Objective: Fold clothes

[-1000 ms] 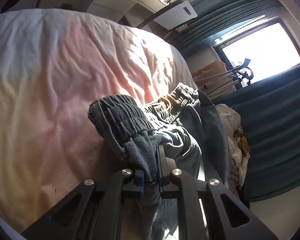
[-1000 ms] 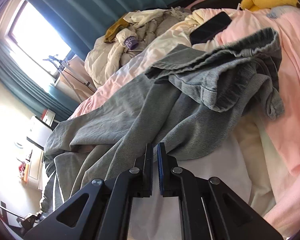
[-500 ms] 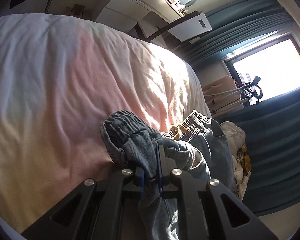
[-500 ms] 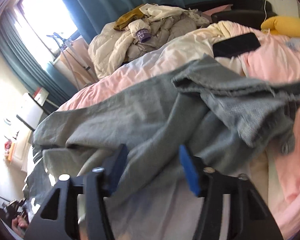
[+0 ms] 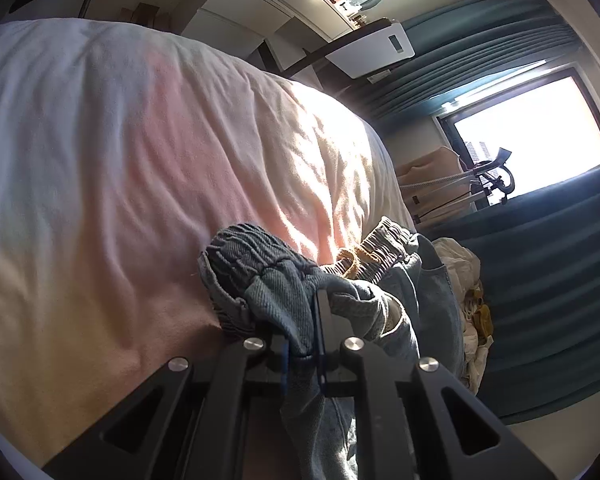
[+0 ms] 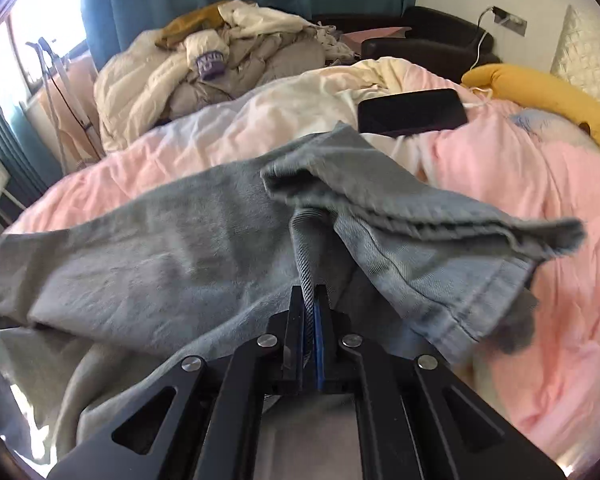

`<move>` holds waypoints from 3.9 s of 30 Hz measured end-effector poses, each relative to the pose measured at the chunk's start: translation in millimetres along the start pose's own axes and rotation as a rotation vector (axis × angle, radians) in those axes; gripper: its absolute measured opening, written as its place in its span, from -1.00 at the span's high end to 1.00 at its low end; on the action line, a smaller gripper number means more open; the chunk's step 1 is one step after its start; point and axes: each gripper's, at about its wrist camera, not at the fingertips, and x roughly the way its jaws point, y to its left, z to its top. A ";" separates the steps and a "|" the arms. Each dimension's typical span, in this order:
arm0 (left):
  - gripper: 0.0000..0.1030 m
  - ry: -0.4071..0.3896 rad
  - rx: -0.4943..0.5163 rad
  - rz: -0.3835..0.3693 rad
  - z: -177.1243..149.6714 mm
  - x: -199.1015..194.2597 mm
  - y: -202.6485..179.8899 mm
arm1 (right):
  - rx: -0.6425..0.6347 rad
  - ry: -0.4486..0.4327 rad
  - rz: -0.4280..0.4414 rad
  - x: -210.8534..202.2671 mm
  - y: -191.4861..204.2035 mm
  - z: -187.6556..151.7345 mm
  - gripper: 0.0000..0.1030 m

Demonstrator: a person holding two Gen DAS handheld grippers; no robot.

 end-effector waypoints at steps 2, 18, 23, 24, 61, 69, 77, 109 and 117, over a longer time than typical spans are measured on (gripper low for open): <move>0.82 0.005 0.007 0.002 0.1 0.0 -0.7 | 0.055 0.039 0.075 -24.6 -24.5 -10.6 0.96; 0.81 0.039 0.048 0.039 -6.1 -3.5 -3.6 | 0.107 0.409 0.378 -151.0 -120.0 -102.2 0.88; 0.81 0.044 0.059 0.047 -6.4 -2.6 -5.1 | 0.172 0.305 0.409 -174.1 -160.3 -78.8 0.44; 0.81 0.043 0.066 0.051 -6.1 -2.1 -5.9 | 0.192 0.280 0.398 -168.6 -171.0 -70.3 0.12; 0.80 0.047 0.064 0.065 -7.5 1.4 -2.7 | -0.160 0.187 0.453 -52.6 -140.4 -13.8 -0.06; 0.81 0.049 0.061 0.063 -6.7 4.3 -1.6 | -0.312 0.332 0.452 -9.0 -149.9 -43.1 -0.23; 0.81 0.044 0.015 0.025 -4.6 3.3 5.4 | -0.347 0.313 0.380 -30.4 -123.3 -48.5 0.78; 0.69 0.164 -0.025 -0.044 -4.8 -13.5 27.9 | -0.047 0.120 0.078 -77.2 -281.0 -48.6 0.78; -0.34 -0.042 0.123 -0.030 -21.6 -77.2 3.5 | -0.111 -0.073 0.100 -117.5 -268.1 -38.1 -0.10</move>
